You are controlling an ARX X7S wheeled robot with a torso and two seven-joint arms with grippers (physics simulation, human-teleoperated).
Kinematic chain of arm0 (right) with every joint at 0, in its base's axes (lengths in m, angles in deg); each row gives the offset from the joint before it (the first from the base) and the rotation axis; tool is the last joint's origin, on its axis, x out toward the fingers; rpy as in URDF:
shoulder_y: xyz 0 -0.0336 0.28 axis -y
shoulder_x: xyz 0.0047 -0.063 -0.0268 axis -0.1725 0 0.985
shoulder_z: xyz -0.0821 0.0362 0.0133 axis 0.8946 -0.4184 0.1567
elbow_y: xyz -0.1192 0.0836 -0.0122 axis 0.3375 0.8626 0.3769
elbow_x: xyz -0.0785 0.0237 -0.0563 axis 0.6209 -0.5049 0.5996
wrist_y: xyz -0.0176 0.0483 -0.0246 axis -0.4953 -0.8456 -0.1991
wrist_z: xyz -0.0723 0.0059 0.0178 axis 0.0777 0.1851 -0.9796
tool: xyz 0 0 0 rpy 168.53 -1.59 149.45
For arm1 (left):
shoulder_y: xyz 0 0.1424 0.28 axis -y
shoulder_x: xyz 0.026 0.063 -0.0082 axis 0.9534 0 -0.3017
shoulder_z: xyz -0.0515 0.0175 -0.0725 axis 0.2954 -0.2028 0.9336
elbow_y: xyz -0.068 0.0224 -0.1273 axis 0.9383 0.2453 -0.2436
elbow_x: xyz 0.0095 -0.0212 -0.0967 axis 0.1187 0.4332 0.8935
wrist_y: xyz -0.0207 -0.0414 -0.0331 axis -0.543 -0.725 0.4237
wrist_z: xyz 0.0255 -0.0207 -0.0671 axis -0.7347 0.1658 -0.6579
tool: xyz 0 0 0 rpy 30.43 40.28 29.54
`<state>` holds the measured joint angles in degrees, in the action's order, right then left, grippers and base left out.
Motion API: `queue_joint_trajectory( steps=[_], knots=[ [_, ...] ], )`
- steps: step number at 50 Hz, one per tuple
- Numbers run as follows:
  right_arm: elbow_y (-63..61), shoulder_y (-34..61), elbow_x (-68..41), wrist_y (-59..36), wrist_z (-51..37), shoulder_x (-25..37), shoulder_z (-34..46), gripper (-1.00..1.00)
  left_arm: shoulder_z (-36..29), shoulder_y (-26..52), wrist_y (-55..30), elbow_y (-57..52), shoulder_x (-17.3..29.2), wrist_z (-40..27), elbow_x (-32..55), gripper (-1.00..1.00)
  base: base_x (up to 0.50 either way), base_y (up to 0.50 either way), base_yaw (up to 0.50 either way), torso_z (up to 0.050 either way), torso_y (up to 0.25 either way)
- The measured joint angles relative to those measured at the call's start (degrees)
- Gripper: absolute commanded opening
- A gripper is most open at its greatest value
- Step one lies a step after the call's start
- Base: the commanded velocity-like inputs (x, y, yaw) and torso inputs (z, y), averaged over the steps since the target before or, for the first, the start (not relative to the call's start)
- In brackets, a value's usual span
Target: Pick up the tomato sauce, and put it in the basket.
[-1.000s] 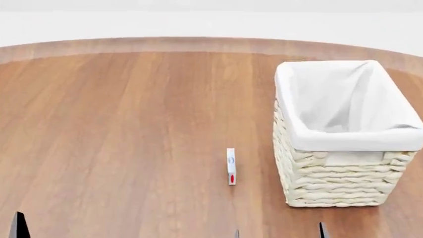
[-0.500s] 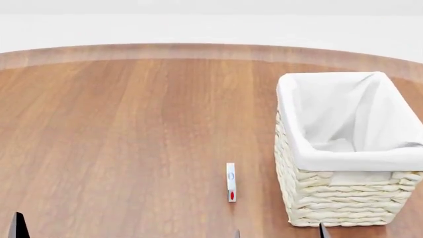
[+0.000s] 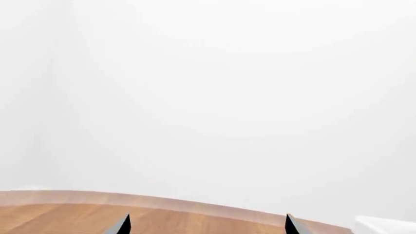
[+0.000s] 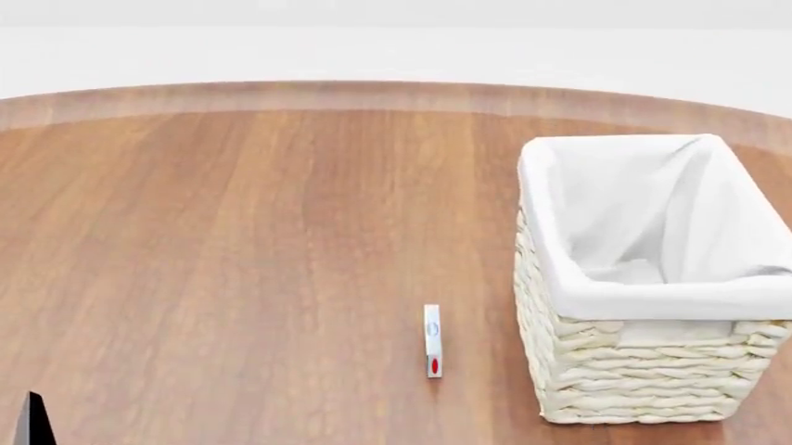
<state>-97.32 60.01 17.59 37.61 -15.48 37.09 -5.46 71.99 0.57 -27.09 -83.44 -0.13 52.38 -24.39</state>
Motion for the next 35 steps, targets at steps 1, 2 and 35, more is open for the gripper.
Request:
queue_joint_trajectory(
  steps=[1, 2, 35],
  knots=[
    [-0.6, -0.6, 0.4, -0.3, -0.2, 0.0, 0.2, 1.0, 0.0, 0.0, 0.0, 0.0, 0.0, -0.1, 0.0, 1.0, 0.0, 0.0, 0.0, 0.0, 0.0],
    [-1.3, -1.3, 0.8, -0.5, -0.3, 0.1, 0.5, 1.0, 0.0, 0.0, 0.0, 0.0, 0.1, -0.1, 0.0, 1.0, 0.0, 0.0, 0.0, 0.0, 0.0],
    [-4.5, -15.6, 5.2, 9.0, -6.2, 4.3, 3.7, 1.0, -0.6, 0.2, 0.3, 0.2, 1.0, -1.7, 0.1, 1.0, 0.0, 0.0, 0.0, 0.0, 0.0]
  ],
)
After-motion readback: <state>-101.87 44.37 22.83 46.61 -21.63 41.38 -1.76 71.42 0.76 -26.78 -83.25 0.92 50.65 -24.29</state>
